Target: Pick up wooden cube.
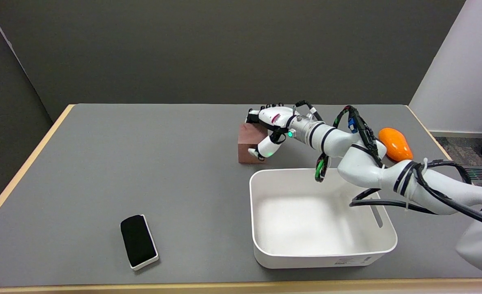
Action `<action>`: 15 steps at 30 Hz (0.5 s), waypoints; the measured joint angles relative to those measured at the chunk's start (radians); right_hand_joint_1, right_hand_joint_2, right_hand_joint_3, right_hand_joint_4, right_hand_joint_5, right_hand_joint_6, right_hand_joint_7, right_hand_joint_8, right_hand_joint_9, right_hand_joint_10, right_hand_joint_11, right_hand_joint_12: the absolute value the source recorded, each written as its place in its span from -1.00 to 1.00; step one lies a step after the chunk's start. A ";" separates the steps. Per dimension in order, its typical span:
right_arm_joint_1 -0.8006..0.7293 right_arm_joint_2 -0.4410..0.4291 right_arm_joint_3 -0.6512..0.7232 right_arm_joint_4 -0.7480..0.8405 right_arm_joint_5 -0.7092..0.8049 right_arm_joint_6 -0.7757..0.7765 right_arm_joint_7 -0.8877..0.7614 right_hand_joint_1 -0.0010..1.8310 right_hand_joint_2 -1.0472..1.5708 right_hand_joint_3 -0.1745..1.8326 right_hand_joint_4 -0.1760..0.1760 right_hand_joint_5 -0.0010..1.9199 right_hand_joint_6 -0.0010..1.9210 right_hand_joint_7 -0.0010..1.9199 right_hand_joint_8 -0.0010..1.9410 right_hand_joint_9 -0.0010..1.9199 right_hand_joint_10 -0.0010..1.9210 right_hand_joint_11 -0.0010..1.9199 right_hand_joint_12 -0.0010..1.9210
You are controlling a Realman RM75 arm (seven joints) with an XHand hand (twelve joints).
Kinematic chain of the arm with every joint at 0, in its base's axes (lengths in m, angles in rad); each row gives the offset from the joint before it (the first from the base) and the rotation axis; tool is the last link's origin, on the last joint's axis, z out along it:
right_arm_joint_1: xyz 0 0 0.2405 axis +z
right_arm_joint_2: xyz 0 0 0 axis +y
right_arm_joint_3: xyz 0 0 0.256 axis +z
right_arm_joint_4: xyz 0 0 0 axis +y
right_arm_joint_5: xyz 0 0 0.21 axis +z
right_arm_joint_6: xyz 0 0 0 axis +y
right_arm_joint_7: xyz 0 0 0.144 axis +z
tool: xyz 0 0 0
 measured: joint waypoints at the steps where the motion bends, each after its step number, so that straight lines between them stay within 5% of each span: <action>1: 0.000 0.000 0.000 0.000 0.000 0.002 0.000 0.38 0.66 -0.57 -0.44 -0.54 0.35 -0.17 0.43 -0.33 0.25 -0.58 0.61; 2: 0.001 0.000 0.000 0.000 0.000 0.004 -0.001 0.32 0.71 -0.63 -0.82 -0.53 0.55 -0.15 0.44 -0.30 0.29 -0.55 0.68; 3: 0.002 -0.001 0.000 -0.001 0.000 0.005 -0.002 0.29 0.73 -0.65 -1.00 -0.52 0.65 -0.13 0.44 -0.29 0.31 -0.54 0.72; 15: 0.002 -0.002 0.024 0.001 -0.002 0.028 -0.009 0.30 0.74 -0.72 -1.00 -0.45 0.54 -0.12 0.50 -0.19 0.35 -0.47 0.92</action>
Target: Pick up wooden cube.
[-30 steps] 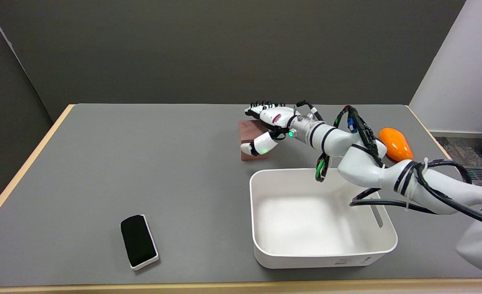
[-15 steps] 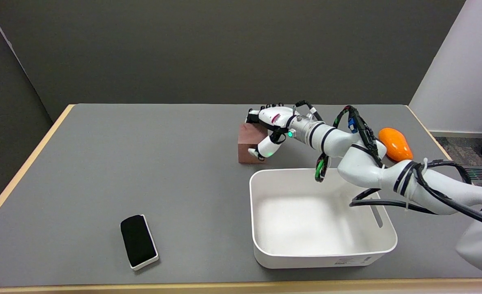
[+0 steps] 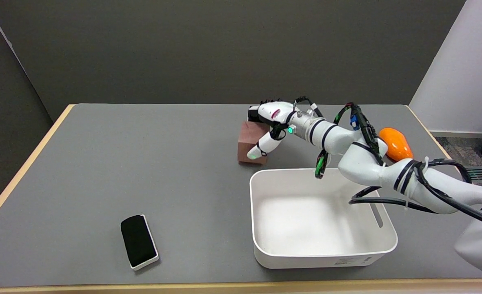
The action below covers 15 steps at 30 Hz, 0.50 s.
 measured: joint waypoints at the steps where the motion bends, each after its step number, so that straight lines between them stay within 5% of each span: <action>1: 0.000 0.000 0.006 0.001 0.000 0.003 -0.002 0.30 0.74 -0.71 -1.00 -0.44 0.54 -0.12 0.50 -0.19 0.35 -0.47 0.93; 15: -0.078 0.008 0.242 0.129 -0.002 0.087 -0.079 0.30 0.75 -0.74 -1.00 -0.45 0.52 -0.11 0.50 -0.14 0.35 -0.30 0.82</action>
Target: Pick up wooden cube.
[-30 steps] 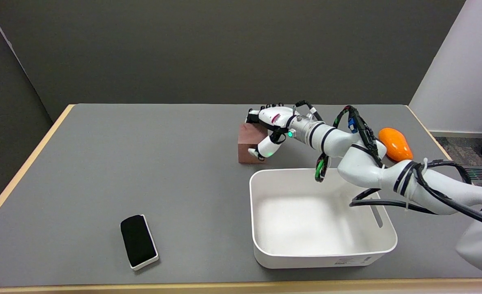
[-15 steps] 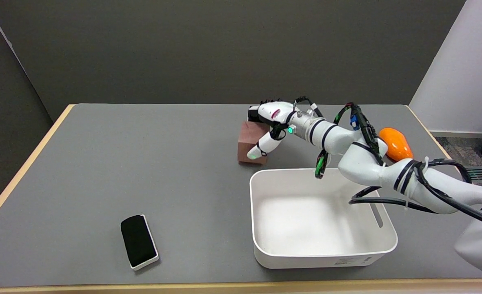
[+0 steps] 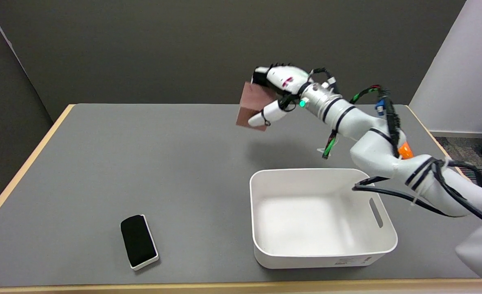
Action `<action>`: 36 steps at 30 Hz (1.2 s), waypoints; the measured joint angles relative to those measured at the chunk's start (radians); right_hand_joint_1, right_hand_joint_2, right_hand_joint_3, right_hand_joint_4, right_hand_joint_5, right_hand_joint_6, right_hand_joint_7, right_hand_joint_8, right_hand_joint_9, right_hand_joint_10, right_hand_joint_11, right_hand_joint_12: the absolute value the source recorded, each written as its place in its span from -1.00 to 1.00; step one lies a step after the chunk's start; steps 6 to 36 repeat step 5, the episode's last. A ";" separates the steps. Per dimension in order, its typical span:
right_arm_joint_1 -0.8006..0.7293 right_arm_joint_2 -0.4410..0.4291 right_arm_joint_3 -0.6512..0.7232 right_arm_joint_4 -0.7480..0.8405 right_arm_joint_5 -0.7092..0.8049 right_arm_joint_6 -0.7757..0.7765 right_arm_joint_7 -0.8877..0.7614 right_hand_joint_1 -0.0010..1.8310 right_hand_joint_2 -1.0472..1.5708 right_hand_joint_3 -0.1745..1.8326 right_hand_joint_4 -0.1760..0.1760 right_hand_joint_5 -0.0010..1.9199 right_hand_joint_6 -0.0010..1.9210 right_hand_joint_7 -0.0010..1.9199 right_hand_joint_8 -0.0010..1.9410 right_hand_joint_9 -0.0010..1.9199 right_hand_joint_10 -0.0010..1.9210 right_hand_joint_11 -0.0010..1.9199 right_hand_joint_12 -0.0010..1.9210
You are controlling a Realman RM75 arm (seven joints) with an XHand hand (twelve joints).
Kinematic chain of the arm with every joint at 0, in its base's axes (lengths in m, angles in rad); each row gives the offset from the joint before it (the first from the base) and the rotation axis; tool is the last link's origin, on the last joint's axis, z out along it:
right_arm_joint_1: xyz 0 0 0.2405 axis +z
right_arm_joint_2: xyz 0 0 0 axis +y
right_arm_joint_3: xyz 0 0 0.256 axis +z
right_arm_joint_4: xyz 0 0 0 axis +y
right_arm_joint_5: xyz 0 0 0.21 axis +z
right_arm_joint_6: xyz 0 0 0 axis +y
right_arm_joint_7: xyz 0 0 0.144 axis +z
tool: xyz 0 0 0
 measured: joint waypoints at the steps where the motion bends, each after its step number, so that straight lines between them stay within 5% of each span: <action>1: -0.016 0.001 0.026 0.020 0.000 0.006 -0.004 0.30 0.74 -0.73 -1.00 -0.45 0.52 -0.11 0.49 -0.14 0.35 -0.29 0.80; 5: -0.105 0.004 0.137 0.110 0.002 0.030 -0.018 0.31 0.71 -0.68 -1.00 -0.42 0.50 -0.09 0.45 -0.14 0.38 -0.31 0.72; 36: -0.105 0.004 0.137 0.110 0.002 0.030 -0.018 0.31 0.71 -0.68 -1.00 -0.42 0.50 -0.09 0.45 -0.14 0.38 -0.31 0.72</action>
